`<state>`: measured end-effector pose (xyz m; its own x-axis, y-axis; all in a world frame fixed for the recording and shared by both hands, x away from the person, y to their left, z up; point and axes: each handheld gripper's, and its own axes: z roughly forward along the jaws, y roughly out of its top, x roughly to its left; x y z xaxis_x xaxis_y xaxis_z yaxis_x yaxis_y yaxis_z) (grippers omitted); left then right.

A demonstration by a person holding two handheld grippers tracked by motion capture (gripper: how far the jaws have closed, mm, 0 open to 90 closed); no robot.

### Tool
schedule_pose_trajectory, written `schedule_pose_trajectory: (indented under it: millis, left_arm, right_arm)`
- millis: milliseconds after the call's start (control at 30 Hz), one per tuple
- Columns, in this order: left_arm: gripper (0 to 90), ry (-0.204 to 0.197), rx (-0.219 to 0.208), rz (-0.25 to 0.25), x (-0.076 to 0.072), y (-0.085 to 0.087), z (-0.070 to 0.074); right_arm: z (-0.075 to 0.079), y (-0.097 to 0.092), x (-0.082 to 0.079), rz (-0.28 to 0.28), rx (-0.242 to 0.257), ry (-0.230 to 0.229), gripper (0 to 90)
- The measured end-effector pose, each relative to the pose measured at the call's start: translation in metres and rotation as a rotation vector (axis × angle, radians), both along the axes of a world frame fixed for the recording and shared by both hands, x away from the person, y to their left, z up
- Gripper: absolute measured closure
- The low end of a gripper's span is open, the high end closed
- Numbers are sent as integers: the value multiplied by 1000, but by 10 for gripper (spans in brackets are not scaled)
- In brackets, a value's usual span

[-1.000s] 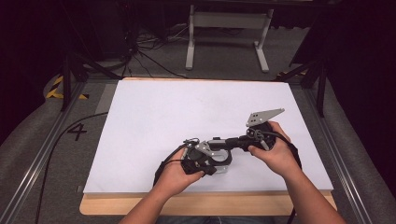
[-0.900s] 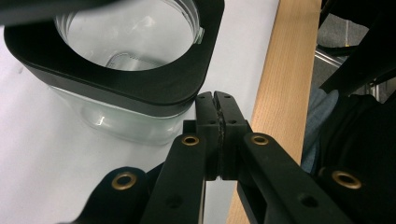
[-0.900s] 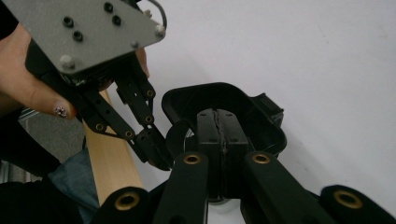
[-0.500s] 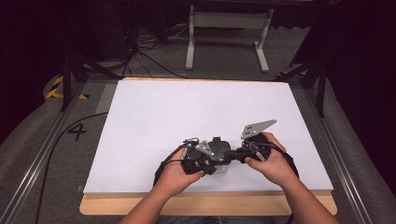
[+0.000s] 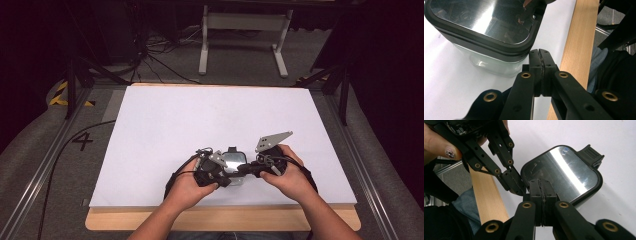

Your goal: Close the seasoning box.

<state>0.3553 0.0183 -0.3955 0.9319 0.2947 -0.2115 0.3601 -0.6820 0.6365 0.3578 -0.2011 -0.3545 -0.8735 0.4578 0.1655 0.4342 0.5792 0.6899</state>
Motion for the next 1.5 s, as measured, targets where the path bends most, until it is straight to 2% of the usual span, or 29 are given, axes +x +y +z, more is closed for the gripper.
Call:
schedule_pose_trajectory:
  millis: [133, 167, 267, 467, 733, 800, 967, 1100, 1167, 1300, 1333, 1400, 1467, 1500]
  left_arm:
    - [868, 8, -25, -12, -2, 1, 3]
    - [868, 10, -41, -18, -3, 2, 5]
    - [866, -1, -55, -7, -5, 9, 12]
    - [860, -34, -103, 46, -6, 30, 27]
    - [852, -67, -139, 146, -2, 64, 40]
    - [851, -72, -157, 184, 1, 74, 43]
    - [850, -103, -154, 267, 10, 94, 42]
    - [850, -99, -143, 323, 19, 104, 34]
    - [850, -87, -155, 345, 23, 111, 31]
    - [847, -89, -162, 395, 30, 122, 24]
    - [844, -75, -166, 412, 32, 125, 21]
    - [835, -72, -177, 432, 35, 130, 16]
    - [829, -71, -186, 450, 38, 135, 12]
    - [828, -56, -195, 461, 39, 138, 10]
  right_arm:
    - [7, -3, 0, -1, 33, -13, 900]
    - [9, -4, 0, -3, 37, -22, 900]
    - [22, -10, 1, -18, 59, -57, 900]
    - [41, -29, 2, -62, 95, -101, 899]
    - [48, -60, 5, -153, 134, -125, 829]
    - [47, -71, 7, -189, 140, -127, 821]
    - [40, -100, 14, -283, 140, -129, 795]
    - [31, -123, 21, -341, 164, -98, 784]
    - [25, -132, 24, -368, 178, -76, 774]
    - [11, -147, 31, -422, 142, -86, 742]
    - [8, -149, 32, -431, 135, -88, 733]
    - [-1, -156, 36, -450, 115, -88, 716]
    - [-9, -161, 40, -463, 114, -88, 694]
    - [-11, -163, 41, -466, 114, -87, 676]
